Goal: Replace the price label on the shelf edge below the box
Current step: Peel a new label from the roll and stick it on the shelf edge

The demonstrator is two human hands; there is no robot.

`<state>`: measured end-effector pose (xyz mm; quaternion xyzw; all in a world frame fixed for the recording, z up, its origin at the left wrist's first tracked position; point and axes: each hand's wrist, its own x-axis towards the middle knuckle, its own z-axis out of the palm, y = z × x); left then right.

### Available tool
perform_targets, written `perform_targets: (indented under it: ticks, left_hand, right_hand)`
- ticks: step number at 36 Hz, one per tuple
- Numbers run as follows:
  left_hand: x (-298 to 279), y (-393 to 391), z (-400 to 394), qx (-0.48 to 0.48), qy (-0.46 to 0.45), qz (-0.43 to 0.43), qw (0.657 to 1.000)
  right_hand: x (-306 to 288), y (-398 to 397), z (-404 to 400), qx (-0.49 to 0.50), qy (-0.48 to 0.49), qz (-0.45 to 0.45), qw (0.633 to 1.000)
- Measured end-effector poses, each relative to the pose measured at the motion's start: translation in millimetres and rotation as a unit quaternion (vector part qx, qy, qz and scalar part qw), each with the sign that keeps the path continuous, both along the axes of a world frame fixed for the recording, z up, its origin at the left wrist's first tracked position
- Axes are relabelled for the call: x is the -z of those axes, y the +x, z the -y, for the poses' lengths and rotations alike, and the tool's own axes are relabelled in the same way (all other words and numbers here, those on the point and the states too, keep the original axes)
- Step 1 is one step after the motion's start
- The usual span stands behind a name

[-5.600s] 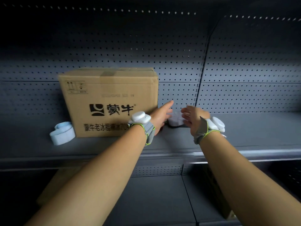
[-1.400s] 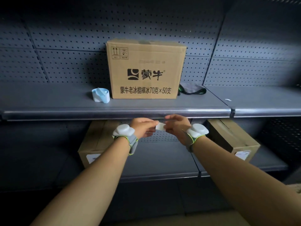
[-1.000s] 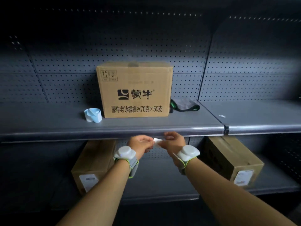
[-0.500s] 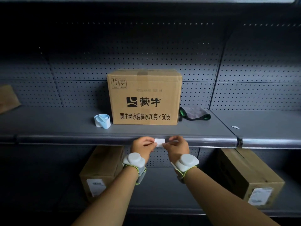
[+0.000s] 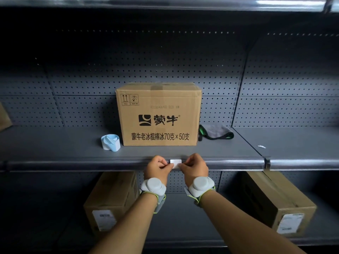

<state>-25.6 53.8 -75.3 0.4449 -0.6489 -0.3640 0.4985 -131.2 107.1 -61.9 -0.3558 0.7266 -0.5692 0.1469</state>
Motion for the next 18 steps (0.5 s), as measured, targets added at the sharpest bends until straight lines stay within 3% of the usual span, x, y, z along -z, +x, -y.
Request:
perform_targets:
  ticks: [18]
  left_hand:
    - [6,-6,6,-0.035,-0.004,0.018,0.999]
  right_hand:
    - [3,-3,11,0.020,0.034,-0.018,0.999]
